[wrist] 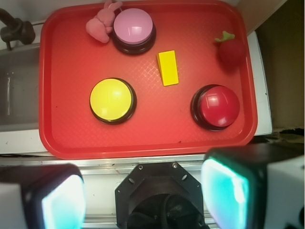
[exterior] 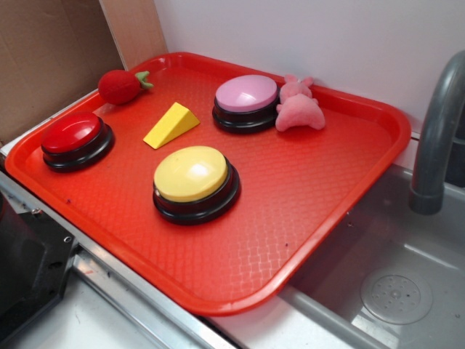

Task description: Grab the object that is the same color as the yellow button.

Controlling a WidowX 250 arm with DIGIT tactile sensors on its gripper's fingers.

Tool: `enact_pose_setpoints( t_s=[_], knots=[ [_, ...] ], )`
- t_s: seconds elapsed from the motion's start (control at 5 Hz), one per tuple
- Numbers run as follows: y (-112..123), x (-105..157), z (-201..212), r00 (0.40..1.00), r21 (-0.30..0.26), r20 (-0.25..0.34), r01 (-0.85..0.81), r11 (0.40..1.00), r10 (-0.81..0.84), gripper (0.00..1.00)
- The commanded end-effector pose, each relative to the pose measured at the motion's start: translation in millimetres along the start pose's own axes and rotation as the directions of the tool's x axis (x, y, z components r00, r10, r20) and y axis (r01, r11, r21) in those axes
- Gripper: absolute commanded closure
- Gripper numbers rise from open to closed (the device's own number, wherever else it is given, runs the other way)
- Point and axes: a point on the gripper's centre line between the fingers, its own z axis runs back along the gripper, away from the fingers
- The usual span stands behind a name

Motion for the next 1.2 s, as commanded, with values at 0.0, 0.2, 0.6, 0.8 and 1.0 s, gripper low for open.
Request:
enact_pose_setpoints(
  t_s=[0.0, 0.2, 0.6, 0.8, 1.0],
  knots=[
    [0, 0, 0, 1.000, 0.000, 0.000, 0.000, 1.000, 0.000, 0.00],
    [10, 12, -10, 0.998, -0.006, -0.020, 0.053, 0.999, -0.053, 0.00],
    [32, 58, -46, 1.000, 0.122, 0.009, -0.010, 0.992, 0.009, 0.00],
    [51, 90, -91, 0.992, 0.114, 0.124, -0.040, 0.993, 0.026, 0.00],
    [56, 110, -123, 0.986, 0.107, 0.161, -0.047, 0.993, 0.029, 0.00]
  ],
)
